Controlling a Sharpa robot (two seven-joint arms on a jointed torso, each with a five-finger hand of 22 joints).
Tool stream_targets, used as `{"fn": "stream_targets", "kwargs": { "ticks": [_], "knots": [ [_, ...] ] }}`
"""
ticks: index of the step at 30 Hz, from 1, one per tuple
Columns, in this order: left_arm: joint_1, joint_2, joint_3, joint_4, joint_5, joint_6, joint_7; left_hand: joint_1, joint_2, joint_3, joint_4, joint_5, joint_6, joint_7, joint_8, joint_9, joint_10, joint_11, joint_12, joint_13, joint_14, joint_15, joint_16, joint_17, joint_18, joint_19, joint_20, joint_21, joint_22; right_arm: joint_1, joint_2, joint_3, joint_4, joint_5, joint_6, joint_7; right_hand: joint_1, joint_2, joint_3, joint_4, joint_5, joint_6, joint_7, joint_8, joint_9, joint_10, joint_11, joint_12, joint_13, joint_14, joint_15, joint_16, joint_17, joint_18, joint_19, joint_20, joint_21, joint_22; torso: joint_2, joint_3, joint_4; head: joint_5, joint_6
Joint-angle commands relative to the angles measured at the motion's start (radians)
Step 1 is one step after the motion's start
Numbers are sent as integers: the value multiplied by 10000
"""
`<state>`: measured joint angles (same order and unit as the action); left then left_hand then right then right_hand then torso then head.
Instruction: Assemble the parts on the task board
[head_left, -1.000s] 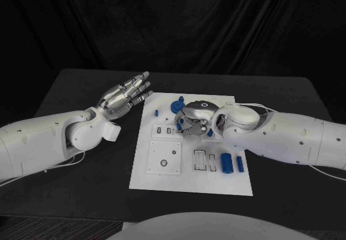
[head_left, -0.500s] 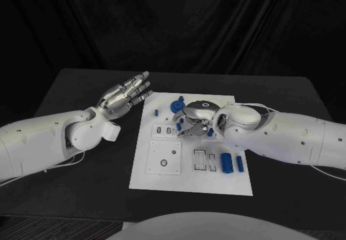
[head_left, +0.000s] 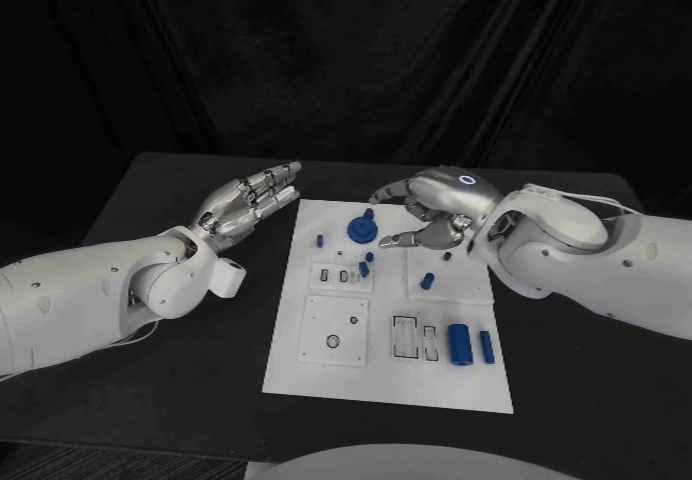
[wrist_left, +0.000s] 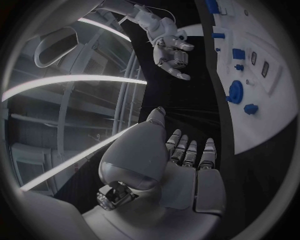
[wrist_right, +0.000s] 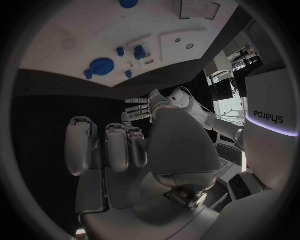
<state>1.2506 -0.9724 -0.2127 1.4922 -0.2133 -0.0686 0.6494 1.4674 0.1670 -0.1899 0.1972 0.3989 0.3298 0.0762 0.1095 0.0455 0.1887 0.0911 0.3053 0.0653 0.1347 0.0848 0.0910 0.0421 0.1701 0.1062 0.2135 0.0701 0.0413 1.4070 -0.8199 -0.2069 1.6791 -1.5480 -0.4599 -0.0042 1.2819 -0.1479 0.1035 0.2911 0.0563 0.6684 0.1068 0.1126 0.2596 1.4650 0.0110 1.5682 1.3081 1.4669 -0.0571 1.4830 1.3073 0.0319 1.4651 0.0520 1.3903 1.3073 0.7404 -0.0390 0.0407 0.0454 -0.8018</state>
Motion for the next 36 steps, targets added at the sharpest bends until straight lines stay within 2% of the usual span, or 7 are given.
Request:
{"fn": "stream_targets", "kwargs": {
  "ticks": [1,9,13,16,22,29,36],
  "knots": [
    [108,-148,13,257,-1669,-2594,649,260,-343,-153,-44,-444,726,176,252,90,1488,306,1823,435,1866,139,1348,513,88,1075,12,636,314,219,-325,-1,292,581,-1412,557,44,154,101,-37,17,183,34,96,-40,1058,-23,26,2627,748,-20,33,1149,83,332,-17,116,2102,9,24,7,22,218],
    [839,-235,13,694,-3272,-4751,-128,953,-633,-228,570,-1322,3902,784,1398,270,4822,228,9027,4720,5562,-1,10453,5283,61,7327,-212,5329,2699,546,-1150,-3,461,673,-1660,750,235,442,198,-131,147,577,68,306,-116,1058,6,26,2627,771,9,100,1244,53,393,5,248,2145,-111,137,-14,-17,433],
    [1078,-170,13,827,-4378,-4641,-1460,706,-616,-315,844,-1675,4150,852,1819,248,11300,3,12149,12587,9965,-263,13947,10994,-8,7691,-549,8003,4721,512,-1229,-4,288,338,-1556,675,275,496,205,-149,165,699,85,364,-136,1058,25,26,2627,769,24,99,1237,54,391,18,244,2144,-195,221,-94,60,605],
    [1230,7,13,843,-5042,-3991,-2986,70,-447,-447,833,-2010,4644,788,2408,482,13821,-36,12655,15055,12936,-340,14696,13941,-320,8446,-622,10435,7372,432,-1231,-5,163,70,-1439,599,352,572,225,-200,293,788,81,397,-176,1058,25,26,2627,768,30,101,1237,53,393,27,250,2146,-264,285,-170,155,652],
    [1362,592,13,723,-6321,-2331,-5723,-1784,-402,-989,875,-3097,5233,643,3363,1064,13821,-109,12655,15055,14361,-454,14798,15287,-1117,12237,-698,13932,12810,187,-1205,-6,-31,-247,-1161,495,429,673,243,-268,514,888,69,426,-233,1058,18,26,2627,766,26,100,1229,56,390,30,243,2143,-530,465,-338,351,663],
    [1397,1688,12,391,-8096,-513,-8584,-3215,-485,-949,927,-3393,5825,276,4113,2059,13821,-457,12655,15055,14361,-794,14798,15287,-1314,13166,-933,14498,13918,-222,-1653,-6,66,-609,-1278,354,482,775,229,-380,908,1057,67,453,-327,1058,15,26,2627,756,22,82,1189,59,389,27,234,2139,-1047,870,-638,543,317],
    [1400,2464,12,43,-8541,598,-10158,-3465,-474,-586,910,-3394,5774,111,4733,3095,13821,-643,12655,15055,14361,-972,14798,15287,-1321,13225,-1117,14505,13984,-446,-2056,-6,184,-712,-1293,225,500,818,226,-430,1064,1137,81,452,-370,1012,25,-3,2554,746,27,55,1138,72,365,28,177,2120,-1345,1035,-782,499,-259]
  ]
}}
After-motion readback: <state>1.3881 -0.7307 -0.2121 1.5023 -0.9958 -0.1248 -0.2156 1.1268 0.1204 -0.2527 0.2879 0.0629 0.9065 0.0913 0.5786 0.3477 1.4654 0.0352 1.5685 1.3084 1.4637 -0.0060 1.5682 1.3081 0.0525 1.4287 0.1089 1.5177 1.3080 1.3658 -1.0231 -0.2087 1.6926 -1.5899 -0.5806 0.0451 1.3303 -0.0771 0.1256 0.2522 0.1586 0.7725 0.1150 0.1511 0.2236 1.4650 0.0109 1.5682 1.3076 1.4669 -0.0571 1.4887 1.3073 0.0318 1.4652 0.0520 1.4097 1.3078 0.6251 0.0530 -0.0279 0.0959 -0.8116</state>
